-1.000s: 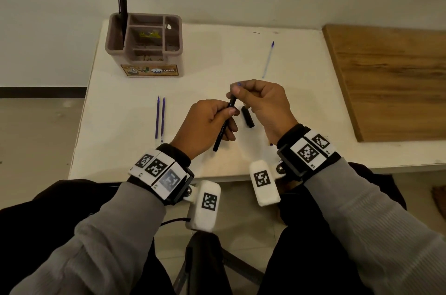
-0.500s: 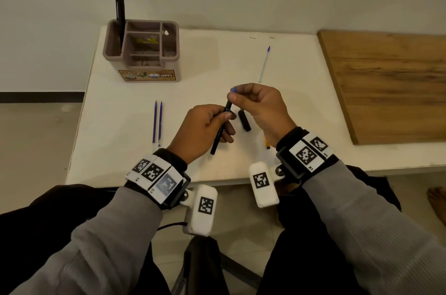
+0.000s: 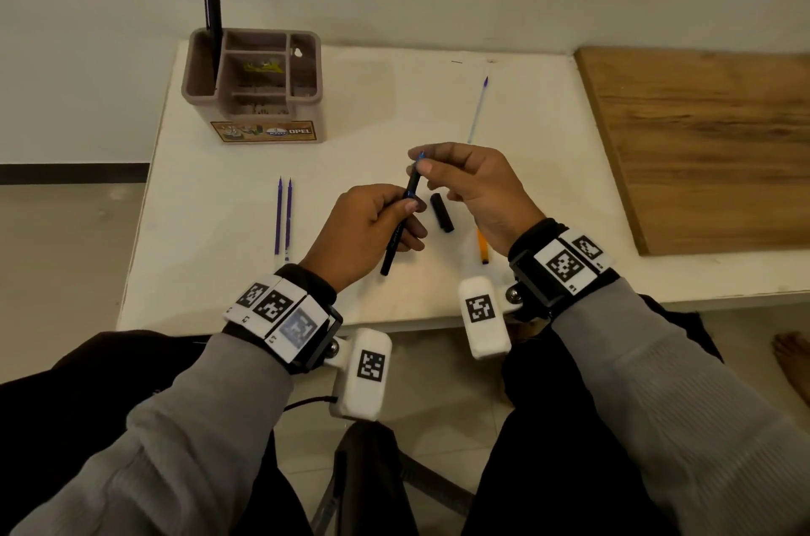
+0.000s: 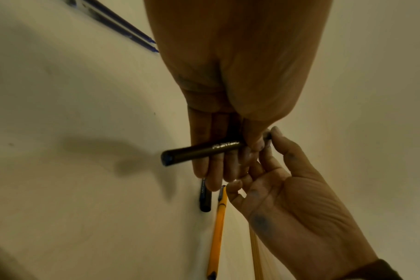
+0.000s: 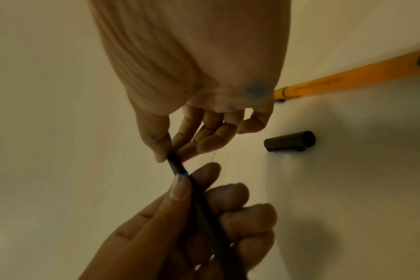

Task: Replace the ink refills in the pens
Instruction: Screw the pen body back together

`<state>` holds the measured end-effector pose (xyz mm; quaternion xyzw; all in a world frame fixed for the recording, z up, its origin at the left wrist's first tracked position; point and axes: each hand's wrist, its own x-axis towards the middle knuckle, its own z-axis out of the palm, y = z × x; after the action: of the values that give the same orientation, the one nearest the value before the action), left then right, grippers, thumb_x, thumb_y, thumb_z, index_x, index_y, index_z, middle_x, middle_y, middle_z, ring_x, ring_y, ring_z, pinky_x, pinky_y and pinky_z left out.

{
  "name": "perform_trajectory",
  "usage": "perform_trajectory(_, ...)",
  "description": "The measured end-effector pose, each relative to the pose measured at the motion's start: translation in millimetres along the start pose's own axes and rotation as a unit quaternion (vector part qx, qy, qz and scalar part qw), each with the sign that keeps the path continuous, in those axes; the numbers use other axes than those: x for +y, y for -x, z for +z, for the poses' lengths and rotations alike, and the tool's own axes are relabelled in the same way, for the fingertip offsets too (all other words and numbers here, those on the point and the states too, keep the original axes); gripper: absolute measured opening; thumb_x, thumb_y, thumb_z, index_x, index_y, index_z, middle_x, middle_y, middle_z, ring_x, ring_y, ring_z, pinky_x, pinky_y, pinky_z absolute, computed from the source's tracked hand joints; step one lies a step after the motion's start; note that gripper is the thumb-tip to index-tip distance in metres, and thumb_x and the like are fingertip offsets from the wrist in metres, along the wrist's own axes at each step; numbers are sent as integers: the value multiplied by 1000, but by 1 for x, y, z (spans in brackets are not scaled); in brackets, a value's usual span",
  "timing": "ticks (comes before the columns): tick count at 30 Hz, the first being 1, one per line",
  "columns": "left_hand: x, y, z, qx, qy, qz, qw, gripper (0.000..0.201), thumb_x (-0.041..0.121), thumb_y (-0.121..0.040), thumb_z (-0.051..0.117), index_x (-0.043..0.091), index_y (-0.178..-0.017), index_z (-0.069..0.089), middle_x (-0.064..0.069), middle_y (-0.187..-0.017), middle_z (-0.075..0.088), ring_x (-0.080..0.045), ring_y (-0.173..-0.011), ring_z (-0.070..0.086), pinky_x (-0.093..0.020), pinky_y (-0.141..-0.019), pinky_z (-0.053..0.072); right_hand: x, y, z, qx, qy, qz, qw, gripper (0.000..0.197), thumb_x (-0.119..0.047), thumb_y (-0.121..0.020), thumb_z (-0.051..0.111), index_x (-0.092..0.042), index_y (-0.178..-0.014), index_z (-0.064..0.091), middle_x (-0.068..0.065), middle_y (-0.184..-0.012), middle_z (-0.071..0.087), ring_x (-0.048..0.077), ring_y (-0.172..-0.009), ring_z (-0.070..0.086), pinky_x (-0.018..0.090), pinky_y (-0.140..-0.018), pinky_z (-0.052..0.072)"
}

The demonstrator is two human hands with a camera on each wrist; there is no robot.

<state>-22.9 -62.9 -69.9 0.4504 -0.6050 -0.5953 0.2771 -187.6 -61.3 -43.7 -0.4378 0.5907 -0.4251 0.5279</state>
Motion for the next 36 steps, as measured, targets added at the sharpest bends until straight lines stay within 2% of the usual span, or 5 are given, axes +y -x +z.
perform_trajectory(7, -3, 0, -2, -12, -2, -2, 1000, 20, 12, -99, 46, 5, -105, 63, -12, -83, 72, -25, -73, 73, -37, -75, 61, 3, -2, -2, 26, 17, -4, 1000, 14, -12, -89, 69, -8, -101, 72, -2, -84, 71, -3, -66, 61, 6, -60, 44)
perform_trajectory(16, -2, 1, -4, -18, -11, -7, 1000, 20, 14, -99, 46, 5, -106, 63, -15, -85, 73, -26, -75, 73, -36, -75, 61, 9, -3, 0, 6, 18, 16, 1000, 17, -15, -82, 76, -6, -96, 72, 4, -86, 74, 6, -76, 66, 17, -75, 51)
perform_trajectory(25, 0, 4, -3, -33, -12, -15, 999, 19, 13, -99, 44, 10, -110, 60, -16, -83, 72, -26, -73, 73, -34, -71, 61, 7, -3, 1, 60, 13, 5, 998, 12, -18, -83, 75, -10, -89, 69, 0, -81, 69, 3, -65, 60, 9, -59, 45)
perform_trajectory(30, 0, 4, -3, -33, -20, -11, 999, 19, 12, -99, 45, 8, -106, 62, -18, -82, 72, -27, -71, 73, -34, -69, 61, 7, -2, 1, 45, 12, 24, 999, 23, -16, -83, 75, -9, -104, 69, -1, -86, 73, -2, -61, 62, 6, -55, 44)
perform_trajectory(36, -3, 4, -3, -18, -21, -29, 999, 20, 11, -99, 45, 6, -100, 64, -21, -81, 71, -29, -69, 73, -35, -68, 61, 4, -9, -5, 174, -94, -5, 980, 21, -21, -83, 75, -16, -103, 72, -3, -85, 72, 6, -63, 55, 21, -61, 42)
